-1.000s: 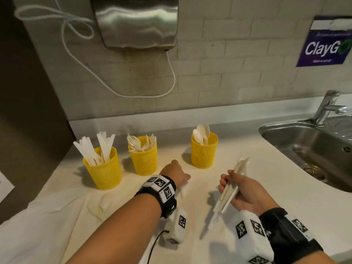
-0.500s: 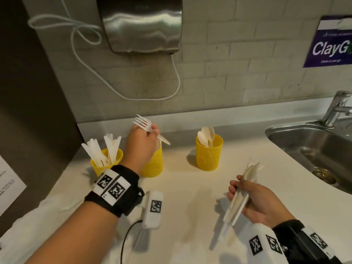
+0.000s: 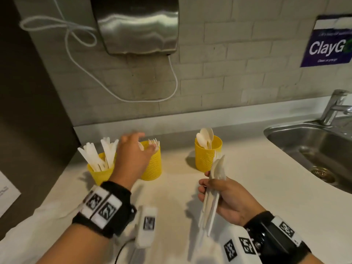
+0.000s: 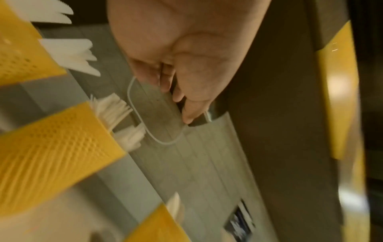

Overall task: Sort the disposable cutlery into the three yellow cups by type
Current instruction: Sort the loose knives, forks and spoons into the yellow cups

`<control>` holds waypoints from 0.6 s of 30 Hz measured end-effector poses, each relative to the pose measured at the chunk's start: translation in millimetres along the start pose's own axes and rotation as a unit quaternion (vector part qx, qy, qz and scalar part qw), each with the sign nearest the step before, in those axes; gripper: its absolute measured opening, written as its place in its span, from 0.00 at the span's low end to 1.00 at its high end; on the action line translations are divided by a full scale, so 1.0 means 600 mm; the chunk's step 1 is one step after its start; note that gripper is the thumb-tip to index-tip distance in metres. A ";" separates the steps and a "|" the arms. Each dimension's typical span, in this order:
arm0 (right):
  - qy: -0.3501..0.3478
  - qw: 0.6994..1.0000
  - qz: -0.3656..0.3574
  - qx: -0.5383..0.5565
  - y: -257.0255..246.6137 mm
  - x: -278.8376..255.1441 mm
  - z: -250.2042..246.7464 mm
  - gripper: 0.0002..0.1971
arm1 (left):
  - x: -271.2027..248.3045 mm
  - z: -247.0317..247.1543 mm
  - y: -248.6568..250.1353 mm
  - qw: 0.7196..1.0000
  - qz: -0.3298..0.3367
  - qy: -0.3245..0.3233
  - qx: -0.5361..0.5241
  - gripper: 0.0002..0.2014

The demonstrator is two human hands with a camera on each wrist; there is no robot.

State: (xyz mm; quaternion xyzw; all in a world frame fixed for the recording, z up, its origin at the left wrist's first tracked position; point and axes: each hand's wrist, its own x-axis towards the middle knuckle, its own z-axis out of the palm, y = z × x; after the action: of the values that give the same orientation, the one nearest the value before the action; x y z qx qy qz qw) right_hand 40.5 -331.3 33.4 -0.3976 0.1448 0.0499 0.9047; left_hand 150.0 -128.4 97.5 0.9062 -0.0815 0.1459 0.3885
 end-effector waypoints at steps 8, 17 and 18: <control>-0.068 0.995 0.070 -0.007 0.037 0.035 0.069 0.07 | -0.158 0.069 -0.020 0.898 -0.156 -0.351 -0.217 0.09; -0.115 0.987 0.093 -0.066 0.059 0.047 0.086 0.11 | -0.165 0.050 -0.035 0.894 -0.172 -0.230 -0.344 0.06; -0.113 0.987 0.093 -0.072 0.061 0.048 0.085 0.11 | -0.164 0.050 -0.038 0.891 -0.178 -0.219 -0.355 0.06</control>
State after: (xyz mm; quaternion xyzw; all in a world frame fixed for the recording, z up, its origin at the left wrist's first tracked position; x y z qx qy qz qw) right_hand 71.7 -269.6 31.9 -0.4381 0.0739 0.1886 0.8758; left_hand 69.3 -131.2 29.8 0.7162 -0.0478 -0.1670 0.6759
